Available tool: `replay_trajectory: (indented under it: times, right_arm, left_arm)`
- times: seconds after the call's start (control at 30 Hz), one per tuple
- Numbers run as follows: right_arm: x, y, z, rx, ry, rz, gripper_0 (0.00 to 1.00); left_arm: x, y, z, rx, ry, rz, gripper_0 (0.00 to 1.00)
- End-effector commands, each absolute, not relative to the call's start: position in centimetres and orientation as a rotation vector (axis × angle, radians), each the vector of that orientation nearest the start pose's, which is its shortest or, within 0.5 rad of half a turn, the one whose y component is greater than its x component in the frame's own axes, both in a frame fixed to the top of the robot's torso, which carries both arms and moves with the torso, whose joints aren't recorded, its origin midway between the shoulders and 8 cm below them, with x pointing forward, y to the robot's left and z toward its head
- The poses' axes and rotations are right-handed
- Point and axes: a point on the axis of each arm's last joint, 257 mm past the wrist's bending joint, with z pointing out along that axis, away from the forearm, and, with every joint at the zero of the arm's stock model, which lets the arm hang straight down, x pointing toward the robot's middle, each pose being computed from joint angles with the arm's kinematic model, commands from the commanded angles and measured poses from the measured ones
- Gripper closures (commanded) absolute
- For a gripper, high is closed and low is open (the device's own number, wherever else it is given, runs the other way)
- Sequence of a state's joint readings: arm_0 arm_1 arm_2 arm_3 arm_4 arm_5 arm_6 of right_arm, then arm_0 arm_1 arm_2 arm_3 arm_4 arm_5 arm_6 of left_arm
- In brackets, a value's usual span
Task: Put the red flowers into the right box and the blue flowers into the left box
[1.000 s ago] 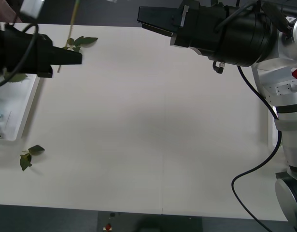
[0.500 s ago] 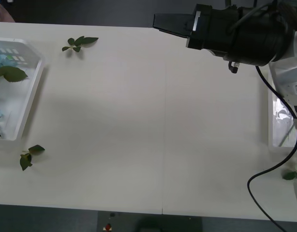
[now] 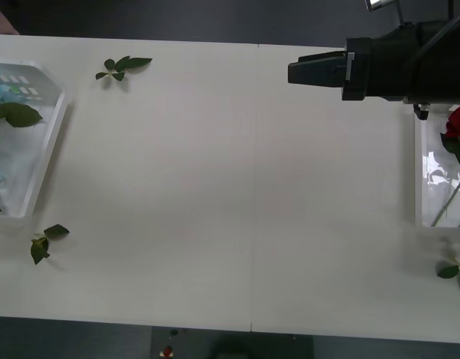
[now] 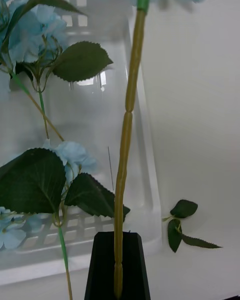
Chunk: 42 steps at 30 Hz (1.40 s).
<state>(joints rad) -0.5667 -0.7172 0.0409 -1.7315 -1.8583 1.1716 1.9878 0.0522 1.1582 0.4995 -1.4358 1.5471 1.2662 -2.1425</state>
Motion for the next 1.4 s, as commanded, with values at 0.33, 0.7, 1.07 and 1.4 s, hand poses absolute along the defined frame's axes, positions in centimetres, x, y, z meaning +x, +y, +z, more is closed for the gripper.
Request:
replay_trajectory:
  times: [0.33,0.7,1.07,1.4]
  right_arm:
    - [43.4,-15.6,-1.9,-1.237,1.640,0.738,0.00]
    - [40.7,-23.4,-2.7,-1.464,1.630,0.565,0.00]
    - [40.6,-28.3,-3.4,-1.494,1.655,0.537,0.00]
    - [41.6,-30.4,-4.2,-1.430,1.723,0.529,0.00]
  left_arm:
    - [36.5,61.2,-17.7,0.302,2.440,-0.044,1.00]
    - [36.3,62.5,-21.5,0.357,2.494,0.078,1.00]
    - [35.9,62.8,-22.3,0.393,2.499,0.105,0.61]
    - [37.3,60.0,-20.1,0.383,2.391,-0.043,0.18]
